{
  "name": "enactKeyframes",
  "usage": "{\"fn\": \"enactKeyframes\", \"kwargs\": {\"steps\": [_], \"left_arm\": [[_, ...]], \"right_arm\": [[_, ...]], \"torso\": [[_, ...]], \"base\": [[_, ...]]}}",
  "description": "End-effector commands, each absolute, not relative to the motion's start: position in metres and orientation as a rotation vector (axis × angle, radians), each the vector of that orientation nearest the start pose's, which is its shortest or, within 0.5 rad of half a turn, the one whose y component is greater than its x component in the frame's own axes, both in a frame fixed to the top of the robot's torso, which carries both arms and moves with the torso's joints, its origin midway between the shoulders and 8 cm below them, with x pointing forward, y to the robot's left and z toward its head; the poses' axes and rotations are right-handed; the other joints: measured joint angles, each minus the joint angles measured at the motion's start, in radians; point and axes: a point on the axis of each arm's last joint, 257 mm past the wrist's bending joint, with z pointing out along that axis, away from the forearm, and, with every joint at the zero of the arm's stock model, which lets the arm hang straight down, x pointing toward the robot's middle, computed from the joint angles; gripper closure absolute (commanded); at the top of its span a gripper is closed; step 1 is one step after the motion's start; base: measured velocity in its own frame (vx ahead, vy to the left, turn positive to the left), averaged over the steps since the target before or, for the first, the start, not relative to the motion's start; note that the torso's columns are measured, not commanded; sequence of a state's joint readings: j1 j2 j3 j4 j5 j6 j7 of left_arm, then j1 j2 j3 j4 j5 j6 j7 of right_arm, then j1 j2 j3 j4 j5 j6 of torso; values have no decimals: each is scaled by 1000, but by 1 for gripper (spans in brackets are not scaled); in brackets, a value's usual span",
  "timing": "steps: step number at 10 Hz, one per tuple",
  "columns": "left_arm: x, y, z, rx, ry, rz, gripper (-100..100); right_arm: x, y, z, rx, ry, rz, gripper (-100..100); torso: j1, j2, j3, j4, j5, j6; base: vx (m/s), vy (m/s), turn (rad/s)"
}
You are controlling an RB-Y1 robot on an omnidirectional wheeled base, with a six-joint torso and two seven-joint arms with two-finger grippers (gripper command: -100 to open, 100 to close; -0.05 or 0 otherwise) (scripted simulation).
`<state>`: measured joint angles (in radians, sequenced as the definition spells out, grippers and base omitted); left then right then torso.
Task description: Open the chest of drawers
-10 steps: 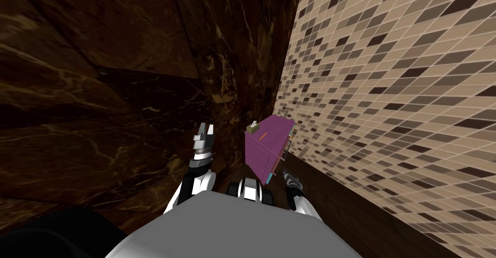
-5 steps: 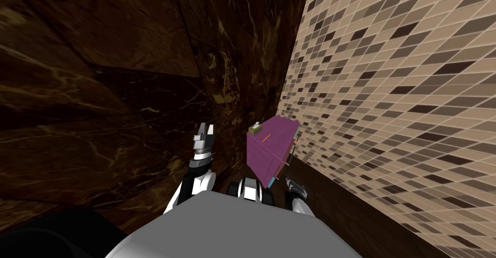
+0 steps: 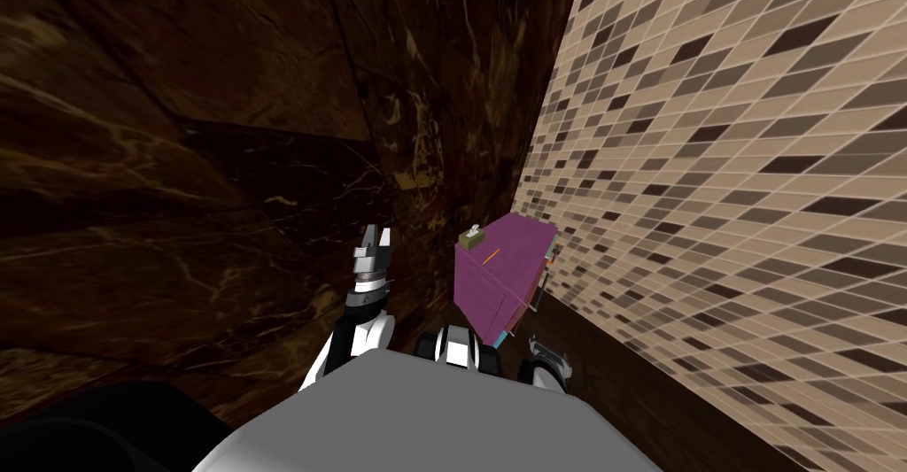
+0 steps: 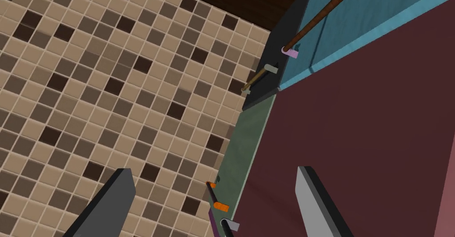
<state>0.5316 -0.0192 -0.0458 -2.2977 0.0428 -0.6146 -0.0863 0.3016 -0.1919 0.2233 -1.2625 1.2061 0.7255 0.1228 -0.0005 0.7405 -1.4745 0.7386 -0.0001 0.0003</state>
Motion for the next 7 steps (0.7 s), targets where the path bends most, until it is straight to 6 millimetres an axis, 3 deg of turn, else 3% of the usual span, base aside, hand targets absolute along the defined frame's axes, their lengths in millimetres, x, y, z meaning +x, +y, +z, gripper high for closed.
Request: {"fn": "enactKeyframes", "kwargs": {"steps": [1,4,7], "left_arm": [[319,273,43,-593,514,-1300,0],[319,273,43,-593,514,-1300,0],[319,273,43,-593,514,-1300,0]], "right_arm": [[274,-424,-506,355,2211,-843,-100],[256,-438,-508,308,2219,-976,-100],[256,-438,-508,308,2219,-976,-100]], "torso": [[0,-1,0,0,0,0],[-1,-2,-1,-1,0,0],[1,-3,-2,-1,0,0]], "base": [[-14,-18,52],[-20,-26,75],[3,4,-12]]}}
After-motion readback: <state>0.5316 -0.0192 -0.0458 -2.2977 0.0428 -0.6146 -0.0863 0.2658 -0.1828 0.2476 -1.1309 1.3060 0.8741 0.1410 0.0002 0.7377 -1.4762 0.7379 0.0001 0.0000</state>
